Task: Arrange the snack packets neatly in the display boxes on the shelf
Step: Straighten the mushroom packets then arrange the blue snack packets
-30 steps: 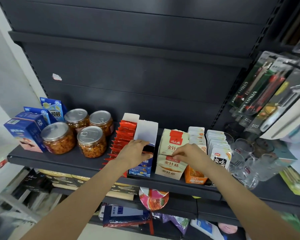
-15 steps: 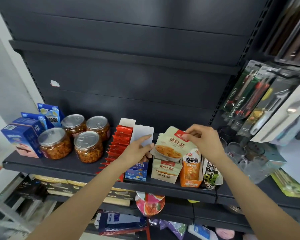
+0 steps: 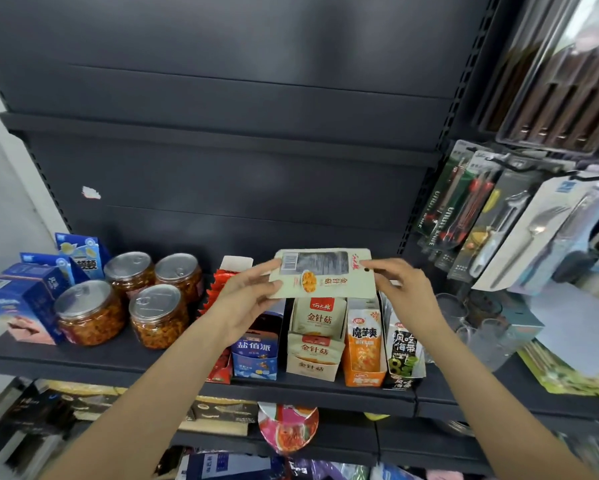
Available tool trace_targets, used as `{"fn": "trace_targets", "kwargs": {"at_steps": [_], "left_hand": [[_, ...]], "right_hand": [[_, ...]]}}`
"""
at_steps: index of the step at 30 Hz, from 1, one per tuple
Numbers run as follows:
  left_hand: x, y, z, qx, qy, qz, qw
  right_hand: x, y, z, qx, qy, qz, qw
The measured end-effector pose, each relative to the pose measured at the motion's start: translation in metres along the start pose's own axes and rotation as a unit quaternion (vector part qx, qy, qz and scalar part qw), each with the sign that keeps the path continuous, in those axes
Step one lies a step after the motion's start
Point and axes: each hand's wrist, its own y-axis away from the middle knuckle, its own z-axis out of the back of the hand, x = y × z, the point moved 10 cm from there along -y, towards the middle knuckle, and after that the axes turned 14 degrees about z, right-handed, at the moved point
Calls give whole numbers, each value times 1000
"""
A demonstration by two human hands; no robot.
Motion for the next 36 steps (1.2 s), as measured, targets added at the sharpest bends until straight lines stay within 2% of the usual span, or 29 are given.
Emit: {"fn": "trace_targets", "kwargs": {"at_steps": [3, 7, 11, 16, 19, 22, 25, 29, 33, 36], "left_hand": [[-15, 10, 0, -40, -95, -71, 992], [-37, 32, -1, -94, -184, -170, 963], [-39, 43, -7, -84, -194, -203, 956], [-33, 42, -4, -84, -191, -196, 958], [-27, 37, 4, -103, -184, -165, 963], [-10, 23, 17, -105, -107, -95, 984], [7, 9, 20, -77, -33, -26, 996], [20, -7, 15, -63, -35, 10, 997], [20, -18, 19, -96, -51, -2, 994], [19, -27, 20, -109, -157, -18, 981]], "right_hand": [[-7, 12, -16, -31, -246, -95, 964], [-7, 18, -22, -47, -330, -114, 936], [-3, 18, -23, -23, -247, -82, 965], [-3, 17, -22, -40, -263, -74, 961], [-3, 16, -22, -25, -244, -75, 967], [0, 14, -25, 13, -252, -68, 965], [9, 10, -19, 33, -137, -11, 990], [9, 7, -5, -11, 43, 50, 998], [5, 5, -17, 48, 80, 58, 994], [-2, 4, -15, 31, 101, 52, 993]]}}
